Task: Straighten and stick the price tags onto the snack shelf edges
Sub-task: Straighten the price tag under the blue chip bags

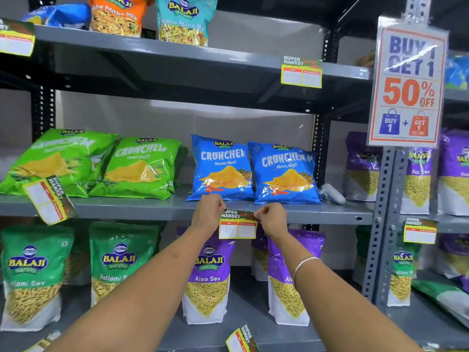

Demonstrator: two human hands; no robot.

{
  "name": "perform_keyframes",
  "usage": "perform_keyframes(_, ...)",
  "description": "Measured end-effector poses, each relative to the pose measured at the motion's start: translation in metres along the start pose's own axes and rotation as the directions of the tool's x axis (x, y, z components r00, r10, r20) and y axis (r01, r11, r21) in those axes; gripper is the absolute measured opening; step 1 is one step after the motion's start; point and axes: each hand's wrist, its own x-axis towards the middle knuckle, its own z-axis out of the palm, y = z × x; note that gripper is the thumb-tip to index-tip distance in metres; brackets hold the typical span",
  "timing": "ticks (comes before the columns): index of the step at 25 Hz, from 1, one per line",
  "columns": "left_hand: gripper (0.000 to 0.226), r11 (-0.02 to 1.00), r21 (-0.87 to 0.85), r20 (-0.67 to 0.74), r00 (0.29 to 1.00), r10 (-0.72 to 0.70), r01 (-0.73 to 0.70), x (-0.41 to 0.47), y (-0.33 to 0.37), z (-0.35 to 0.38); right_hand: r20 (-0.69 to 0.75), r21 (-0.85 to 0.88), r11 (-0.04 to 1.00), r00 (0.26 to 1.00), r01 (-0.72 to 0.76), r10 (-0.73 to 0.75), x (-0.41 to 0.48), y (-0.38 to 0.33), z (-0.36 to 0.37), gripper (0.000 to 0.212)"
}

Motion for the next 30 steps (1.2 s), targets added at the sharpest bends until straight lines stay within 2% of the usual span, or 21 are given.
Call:
perform_keyframes(7,0.024,0.998,0.055,0.006,1.000,0.022,-0.022,0.001,-0.002,0.006,-0.032,-0.006,1.000,0.999,0.024,-0.024,0.002,0.002,0.004,0.017)
perform_keyframes(14,0.020,0.997,-0.063,-0.003,0.999,0.047,-0.048,0.001,-0.008,0.006,0.071,-0.016,0.996,0.994,0.087,-0.086,0.000,0.007,-0.003,0.015)
perform_keyframes(17,0.018,0.995,-0.097,-0.003,0.999,0.035,-0.035,0.001,-0.007,0.005,0.054,0.003,0.997,0.996,0.074,-0.074,0.001,0.005,-0.003,0.015)
perform_keyframes(23,0.019,0.999,0.002,0.023,0.998,0.052,-0.052,0.000,-0.003,0.006,-0.027,-0.037,0.998,0.998,0.053,-0.054,0.004,0.002,0.000,0.018)
perform_keyframes(28,0.048,0.991,0.133,0.065,0.998,0.019,-0.027,0.004,-0.007,0.004,-0.010,-0.142,0.990,1.000,0.022,-0.023,0.004,-0.002,0.000,0.032)
perform_keyframes(30,0.052,0.984,0.175,0.124,0.992,0.016,-0.038,0.008,-0.006,-0.001,-0.028,-0.215,0.976,0.999,0.018,-0.025,0.002,-0.004,-0.006,0.040)
